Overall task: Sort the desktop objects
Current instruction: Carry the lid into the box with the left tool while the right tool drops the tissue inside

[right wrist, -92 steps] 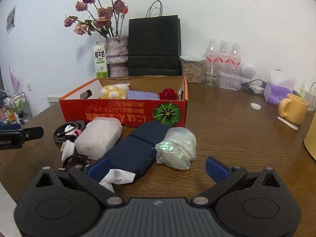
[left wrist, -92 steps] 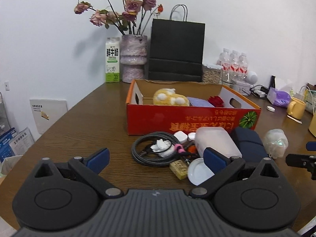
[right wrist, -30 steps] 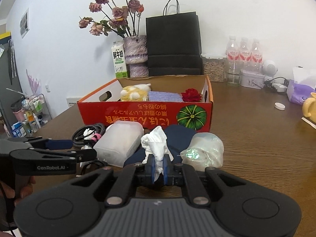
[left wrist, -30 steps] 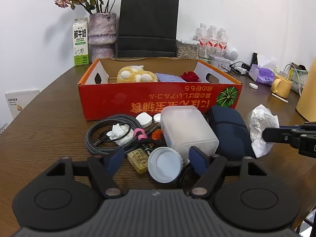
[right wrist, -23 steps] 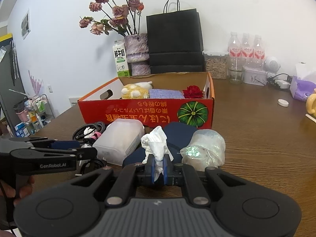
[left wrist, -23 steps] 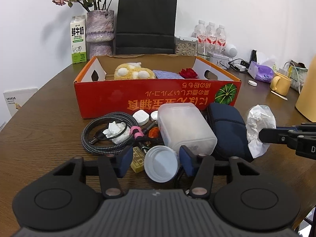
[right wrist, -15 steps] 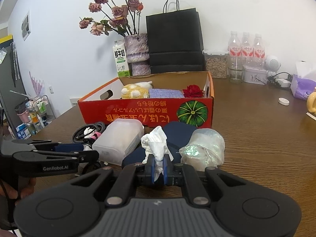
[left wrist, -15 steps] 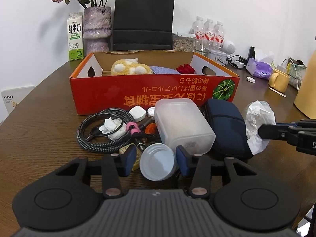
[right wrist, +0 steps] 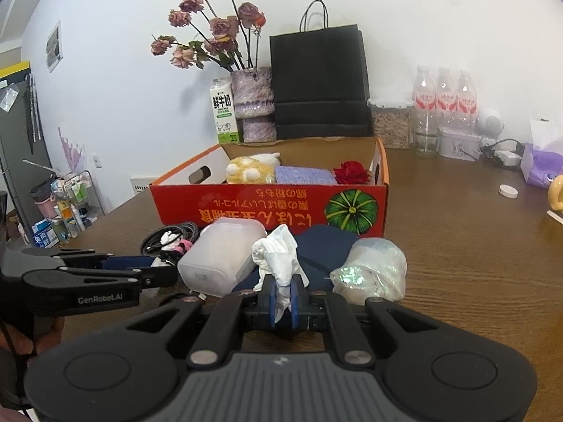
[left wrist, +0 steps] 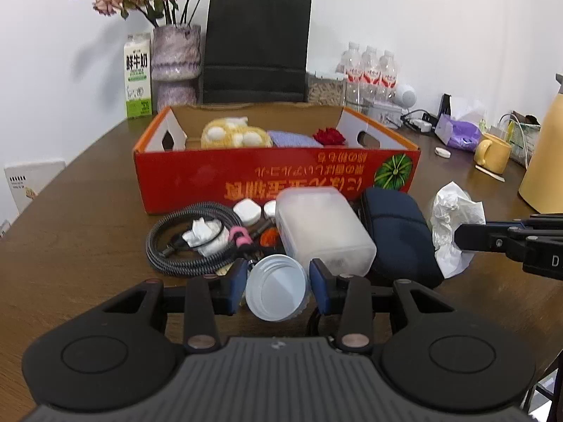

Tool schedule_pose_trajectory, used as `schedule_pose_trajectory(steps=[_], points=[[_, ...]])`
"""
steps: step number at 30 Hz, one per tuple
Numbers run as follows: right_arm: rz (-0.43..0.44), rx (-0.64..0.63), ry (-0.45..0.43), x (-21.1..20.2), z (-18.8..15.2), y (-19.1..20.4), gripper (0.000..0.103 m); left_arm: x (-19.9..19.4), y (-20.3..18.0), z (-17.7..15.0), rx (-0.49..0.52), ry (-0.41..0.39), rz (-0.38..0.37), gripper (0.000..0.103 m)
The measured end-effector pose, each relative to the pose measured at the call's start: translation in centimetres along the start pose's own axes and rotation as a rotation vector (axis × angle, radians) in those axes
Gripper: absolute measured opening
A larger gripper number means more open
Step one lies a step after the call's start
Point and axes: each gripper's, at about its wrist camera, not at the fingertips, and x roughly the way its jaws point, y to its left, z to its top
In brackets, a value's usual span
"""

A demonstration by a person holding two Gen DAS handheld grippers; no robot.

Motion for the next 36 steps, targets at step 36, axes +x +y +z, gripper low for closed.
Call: schedule_pose_trajectory(steps=[36], points=[[-0.088, -0.044, 0.135, 17.4, 17.7, -3.6, 0.008, 13.2, 6.3, 17.2, -0.069, 0.048, 0.154, 0.04]])
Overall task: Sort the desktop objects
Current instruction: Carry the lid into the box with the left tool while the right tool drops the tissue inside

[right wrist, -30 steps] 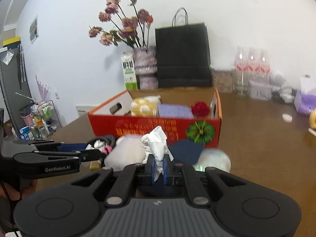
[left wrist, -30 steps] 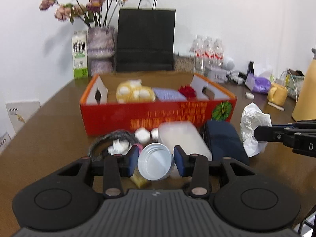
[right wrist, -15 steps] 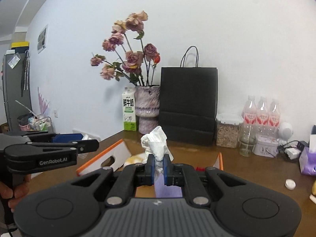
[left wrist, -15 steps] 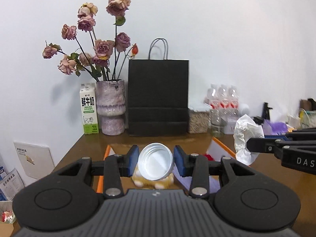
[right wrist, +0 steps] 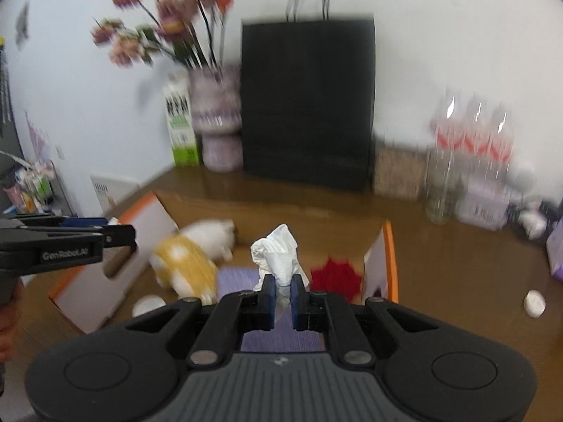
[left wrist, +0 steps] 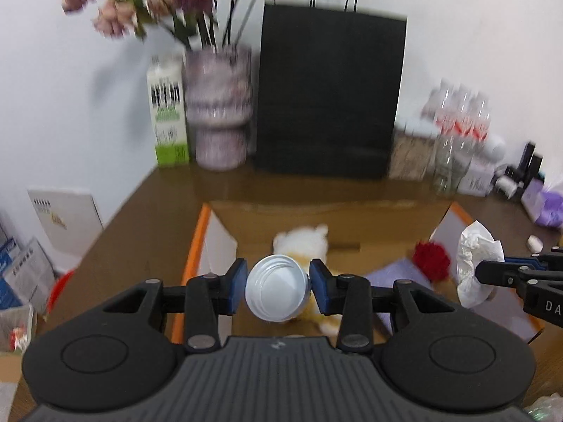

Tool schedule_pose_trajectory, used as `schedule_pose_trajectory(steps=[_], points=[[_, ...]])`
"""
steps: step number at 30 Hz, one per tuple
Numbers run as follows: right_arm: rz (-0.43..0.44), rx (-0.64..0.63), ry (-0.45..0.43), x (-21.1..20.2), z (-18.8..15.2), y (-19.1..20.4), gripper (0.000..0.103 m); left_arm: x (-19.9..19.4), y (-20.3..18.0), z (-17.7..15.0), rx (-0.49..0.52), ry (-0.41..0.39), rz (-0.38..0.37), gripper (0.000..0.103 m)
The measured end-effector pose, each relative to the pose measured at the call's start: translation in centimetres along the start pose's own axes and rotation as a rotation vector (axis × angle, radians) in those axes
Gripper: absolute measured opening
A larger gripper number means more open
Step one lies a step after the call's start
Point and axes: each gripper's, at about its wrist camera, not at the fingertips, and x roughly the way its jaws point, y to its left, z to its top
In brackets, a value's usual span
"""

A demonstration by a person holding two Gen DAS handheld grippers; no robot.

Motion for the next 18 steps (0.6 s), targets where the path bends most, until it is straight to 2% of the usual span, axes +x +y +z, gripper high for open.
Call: schedule_pose_trajectory(steps=[7, 13, 16, 17, 18], points=[[-0.014, 0.038, 0.112, 3.4, -1.5, -1.1, 0.008, 3.1, -0.1, -1.8, 0.031, 0.111, 0.005, 0.04], [-0.023, 0.045, 0.155, 4.7, -2.1, -1.3, 0.009, 3.9, -0.6, -2.3, 0.046, 0.14, 0.011, 0.04], [-0.019, 0.046, 0.177, 5.3, -2.3, -1.3, 0.016, 3.8, -0.8, -2.5, 0.058, 0.141, 0.002, 0.041], [-0.02, 0.043, 0.184, 5.4, -2.4, -1.3, 0.021, 3.8, -0.9, -2.5, 0.062, 0.14, 0.002, 0.042], [-0.018, 0.045, 0.19, 5.5, -2.5, -1.3, 0.036, 3.7, -1.0, -2.6, 0.063, 0.138, 0.003, 0.045]])
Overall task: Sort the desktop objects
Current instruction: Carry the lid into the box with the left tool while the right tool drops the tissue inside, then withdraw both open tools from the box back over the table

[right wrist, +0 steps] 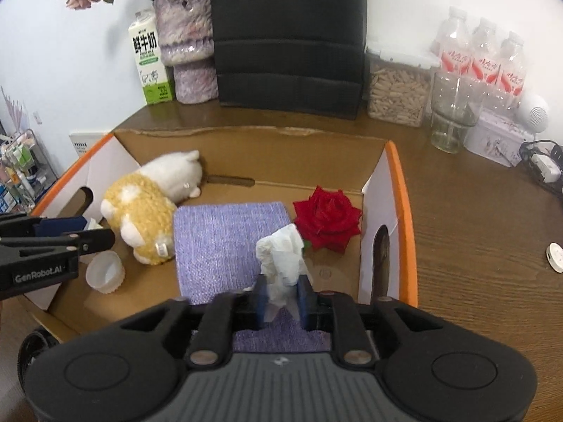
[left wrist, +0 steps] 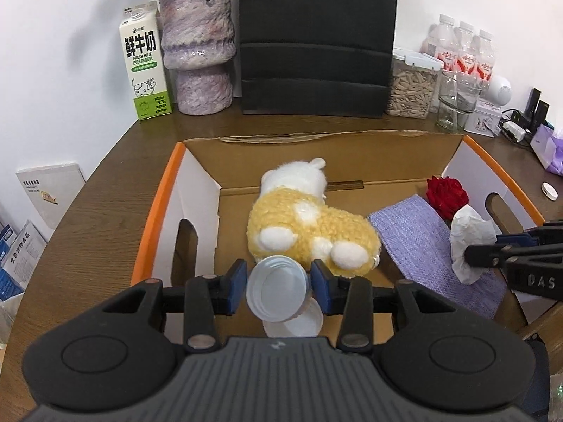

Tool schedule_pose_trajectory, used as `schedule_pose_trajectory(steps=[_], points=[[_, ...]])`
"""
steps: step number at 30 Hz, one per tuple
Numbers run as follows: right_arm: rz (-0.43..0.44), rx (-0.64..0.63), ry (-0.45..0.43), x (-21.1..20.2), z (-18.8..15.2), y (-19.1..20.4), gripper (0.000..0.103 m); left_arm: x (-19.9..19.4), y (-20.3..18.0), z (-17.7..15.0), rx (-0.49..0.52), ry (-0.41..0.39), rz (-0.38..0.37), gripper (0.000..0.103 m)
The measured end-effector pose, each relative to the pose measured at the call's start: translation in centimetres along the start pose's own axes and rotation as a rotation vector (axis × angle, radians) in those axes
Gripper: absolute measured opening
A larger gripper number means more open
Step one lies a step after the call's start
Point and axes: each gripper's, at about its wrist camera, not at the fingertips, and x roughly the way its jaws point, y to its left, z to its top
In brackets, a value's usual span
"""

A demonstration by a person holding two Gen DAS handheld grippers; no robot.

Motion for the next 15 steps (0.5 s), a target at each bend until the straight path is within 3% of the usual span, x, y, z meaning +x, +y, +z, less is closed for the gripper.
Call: schedule_pose_trajectory(steps=[2, 4, 6, 9, 12, 15], points=[[0.024, 0.003, -0.004, -0.2, -0.2, 0.1, 0.051, -0.3, 0.0, -0.1, -0.005, -0.009, 0.001, 0.053], [0.035, -0.011, -0.024, -1.0, -0.4, 0.5, 0.065, -0.7, 0.2, -0.1, -0.012, -0.022, -0.004, 0.075], [0.02, -0.042, -0.064, -2.1, -0.6, 1.2, 0.087, -1.4, 0.3, 0.0, -0.014, -0.039, -0.001, 0.09], [0.026, -0.058, -0.117, -3.8, -0.5, 1.6, 0.089, -2.8, 0.4, 0.0, -0.019, -0.083, -0.013, 0.103], [0.03, -0.057, -0.154, -5.5, -0.6, 1.6, 0.098, -4.4, 0.5, -0.2, -0.027, -0.137, -0.016, 0.103], [0.02, -0.062, -0.183, -6.8, -0.9, 1.6, 0.099, -5.9, 0.6, -0.4, -0.034, -0.174, -0.018, 0.103]])
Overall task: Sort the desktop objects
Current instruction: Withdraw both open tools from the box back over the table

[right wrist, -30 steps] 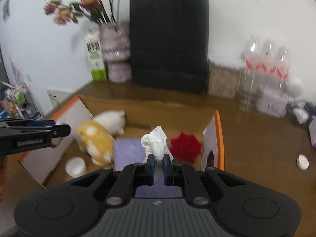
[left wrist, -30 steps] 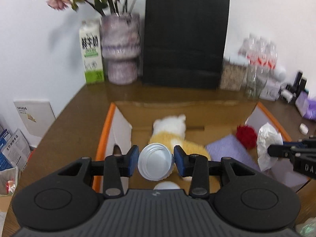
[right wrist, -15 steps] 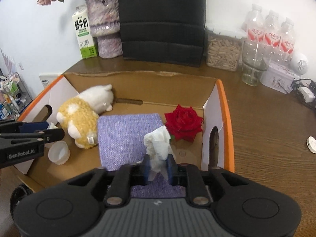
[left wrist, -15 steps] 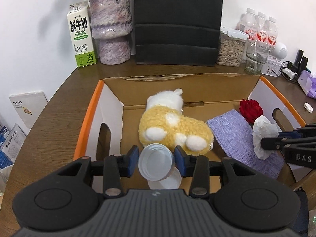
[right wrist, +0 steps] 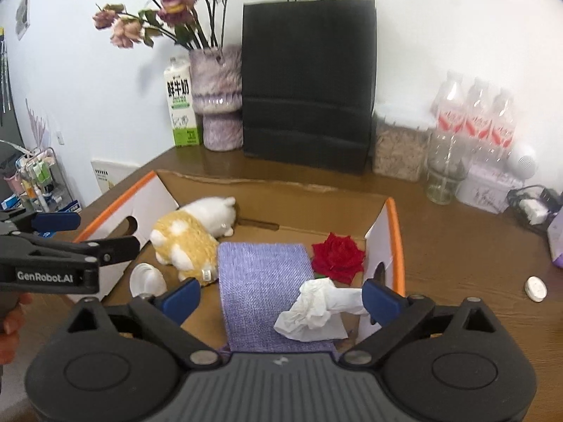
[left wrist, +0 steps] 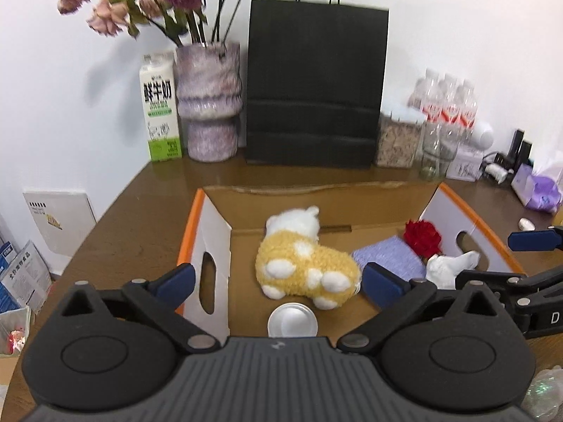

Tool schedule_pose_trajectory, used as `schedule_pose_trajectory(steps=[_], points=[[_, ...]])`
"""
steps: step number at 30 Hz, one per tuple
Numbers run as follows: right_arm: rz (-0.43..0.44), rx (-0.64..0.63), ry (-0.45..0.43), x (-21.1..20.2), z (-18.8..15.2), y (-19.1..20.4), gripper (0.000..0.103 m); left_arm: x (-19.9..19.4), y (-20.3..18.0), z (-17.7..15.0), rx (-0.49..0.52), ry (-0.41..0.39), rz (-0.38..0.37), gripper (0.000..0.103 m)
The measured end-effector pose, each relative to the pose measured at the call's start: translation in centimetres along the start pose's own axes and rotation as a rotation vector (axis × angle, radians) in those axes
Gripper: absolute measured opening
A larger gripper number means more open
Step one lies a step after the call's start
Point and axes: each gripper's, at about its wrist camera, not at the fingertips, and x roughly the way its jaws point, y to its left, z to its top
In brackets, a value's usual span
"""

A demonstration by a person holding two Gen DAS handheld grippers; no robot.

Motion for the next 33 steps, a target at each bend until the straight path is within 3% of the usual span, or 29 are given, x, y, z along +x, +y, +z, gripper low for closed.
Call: schedule_pose_trajectory(steps=[8, 17, 33], points=[[-0.005, -0.015, -0.061, -4.1, -0.4, 0.3, 0.1, -3.8, 0.2, -0.1, -0.007, -0.068, -0.005, 0.103], [-0.001, -0.055, -0.144, -9.9, -2.5, 0.3, 0.103, -9.1, 1.4, -2.3, 0.009, -0.172, 0.009, 0.103], [-0.025, -0.028, -0.179, -15.2, -13.5, 1.3, 0.103, -14.2, 4.1, -11.2, -0.043, -0.214, 0.049, 0.103]])
